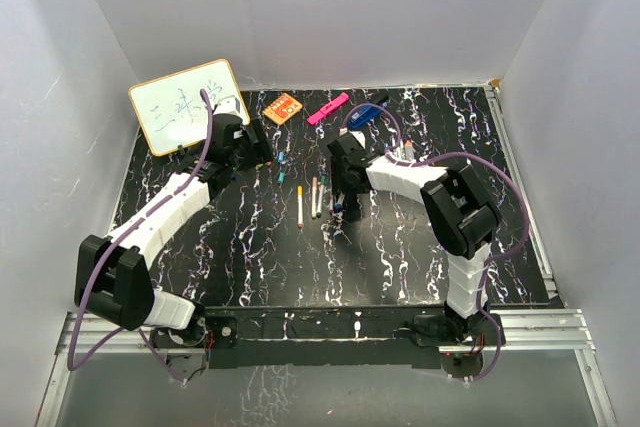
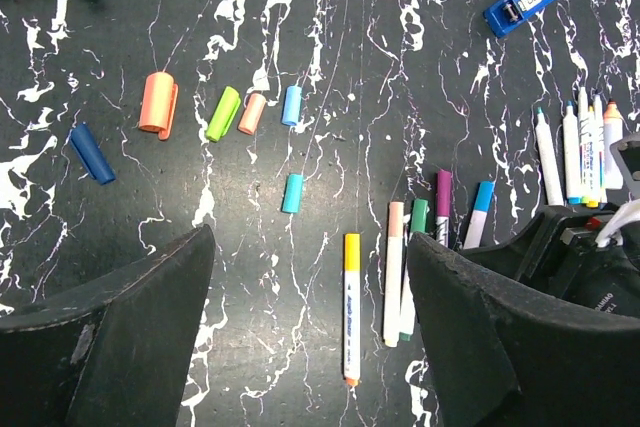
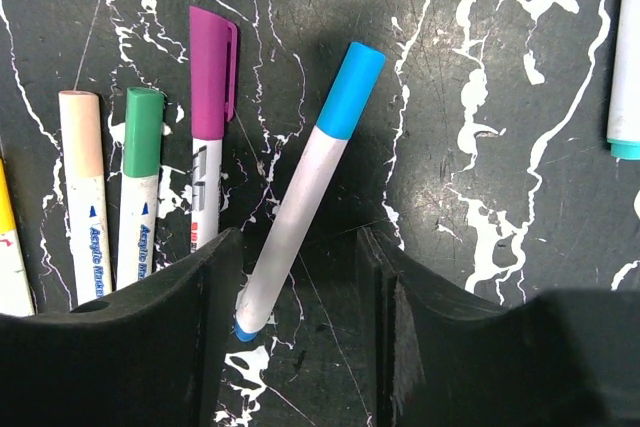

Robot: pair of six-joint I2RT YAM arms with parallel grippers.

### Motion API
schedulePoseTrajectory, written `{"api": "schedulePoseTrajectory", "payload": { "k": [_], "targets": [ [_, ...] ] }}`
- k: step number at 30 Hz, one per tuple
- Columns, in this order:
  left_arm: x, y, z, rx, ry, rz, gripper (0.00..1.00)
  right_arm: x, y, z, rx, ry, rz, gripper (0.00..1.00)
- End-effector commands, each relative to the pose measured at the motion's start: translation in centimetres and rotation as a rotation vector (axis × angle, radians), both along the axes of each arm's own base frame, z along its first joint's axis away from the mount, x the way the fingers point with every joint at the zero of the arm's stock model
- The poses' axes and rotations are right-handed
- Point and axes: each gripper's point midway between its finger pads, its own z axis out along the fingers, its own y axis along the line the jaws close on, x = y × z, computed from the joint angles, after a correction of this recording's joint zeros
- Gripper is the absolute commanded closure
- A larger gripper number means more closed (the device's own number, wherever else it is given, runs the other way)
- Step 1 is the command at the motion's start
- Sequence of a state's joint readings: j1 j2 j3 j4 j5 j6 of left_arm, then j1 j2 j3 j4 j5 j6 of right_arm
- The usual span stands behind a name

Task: Open the pen caps

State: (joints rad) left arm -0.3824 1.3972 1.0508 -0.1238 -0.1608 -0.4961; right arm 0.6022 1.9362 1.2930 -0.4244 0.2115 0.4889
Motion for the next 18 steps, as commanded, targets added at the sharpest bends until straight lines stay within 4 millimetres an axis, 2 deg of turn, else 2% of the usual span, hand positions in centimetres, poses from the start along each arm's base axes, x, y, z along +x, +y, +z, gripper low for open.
{"api": "schedulePoseTrajectory", "payload": {
  "k": [1,6,13,15,18],
  "targets": [
    [-0.2,-0.3,1.0,-0.033,-0.023,-0.009,0.23,0.7,0.1,0.1,-0.003,-0.02,-0.019,0.55],
    [-0.3,-0.8,0.8,-0.058,-0.02,-0.024,0.23,0.4,-0.3,-0.4,-0.018,-0.011,-0.019,0.65],
    [-1.0,-3.4,0.6,-0.173,-0.013,-0.126,0.23,0.3,-2.5,-0.8,-0.02,-0.001,-0.034,0.92],
    [-1.1,-4.5,0.6,-0.226,-0.013,-0.164,0.23,0.5,-2.9,-0.3,-0.019,-0.028,-0.026,0.99],
    [-1.0,-5.8,0.2,-0.288,-0.001,-0.197,0.22,1.1,-3.0,1.4,-0.03,-0.103,0.044,1.0]
  ]
}}
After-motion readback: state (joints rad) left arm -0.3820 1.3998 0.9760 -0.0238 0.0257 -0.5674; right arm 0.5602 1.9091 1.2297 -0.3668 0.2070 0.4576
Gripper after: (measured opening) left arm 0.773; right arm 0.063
